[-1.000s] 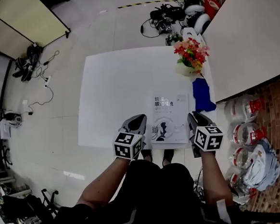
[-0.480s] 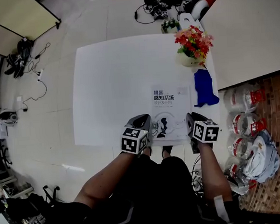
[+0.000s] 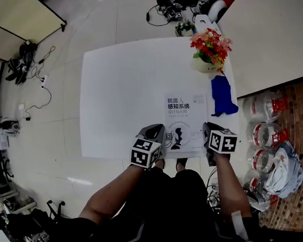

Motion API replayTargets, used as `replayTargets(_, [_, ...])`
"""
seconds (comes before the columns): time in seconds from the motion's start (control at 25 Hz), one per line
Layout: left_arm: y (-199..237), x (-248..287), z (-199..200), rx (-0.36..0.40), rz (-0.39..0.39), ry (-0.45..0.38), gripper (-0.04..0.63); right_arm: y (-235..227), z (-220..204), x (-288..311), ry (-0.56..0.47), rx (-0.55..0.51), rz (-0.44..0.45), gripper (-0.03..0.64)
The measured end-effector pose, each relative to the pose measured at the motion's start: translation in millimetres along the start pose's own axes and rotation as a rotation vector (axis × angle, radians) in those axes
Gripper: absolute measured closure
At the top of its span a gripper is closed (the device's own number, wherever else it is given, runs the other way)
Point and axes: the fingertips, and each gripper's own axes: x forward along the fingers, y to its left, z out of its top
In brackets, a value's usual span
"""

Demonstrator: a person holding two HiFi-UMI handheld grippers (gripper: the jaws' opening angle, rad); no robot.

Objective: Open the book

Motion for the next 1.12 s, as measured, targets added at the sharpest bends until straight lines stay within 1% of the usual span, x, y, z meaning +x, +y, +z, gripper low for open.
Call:
replayTargets(0.08, [-0.4,-1.9,1.0,0.003,0.001,-0.004,0.601,-1.0,0.8,-1.4,0.004,-0.001,-0.014,0.568])
replayTargets(0.2, [3.5,-3.2,-3.4,-0.01,0.017,-0.001,0.601,-0.6,1.5,-1.3,0.009,0.014,-0.012,0.578])
replayTargets(0.36, [5.5,-4.4,-5.8,-0.025,0.033,-0.005,0.6,-3.4,2.3,-4.1,-0.022,0.058,-0.009,0.598])
replayTargets(0.44, [5.2,-6.6,-4.0,-0.029,0.036,-0.012,0.601,-2.7,4.5,-6.5,-0.025,0.064,-0.009,0.603])
replayTargets(0.52, [5.9,-9.0,-2.9,-0.036,0.042,-0.019,0.6,1.4,8.7,-11.7,-0.028,0.063,0.007,0.607])
replayTargets(0.6, [8.3,-12.1,-0.4,-0.046,0.056,-0.036,0.6,9.6,17.1,-21.3,-0.047,0.065,0.042,0.612])
replayTargets(0.8, [17.9,-32.8,13.7,-0.086,0.102,-0.092,0.6,55.5,42.9,-50.5,-0.094,0.04,0.169,0.617])
replayTargets(0.96, [27.7,-67.5,35.5,-0.097,0.141,-0.188,0.601,110.2,57.0,-69.6,-0.107,-0.02,0.285,0.617])
replayTargets(1.12, [50.7,-109.0,50.7,-0.097,0.161,-0.277,0.6,172.4,63.5,-71.0,-0.106,-0.103,0.342,0.617])
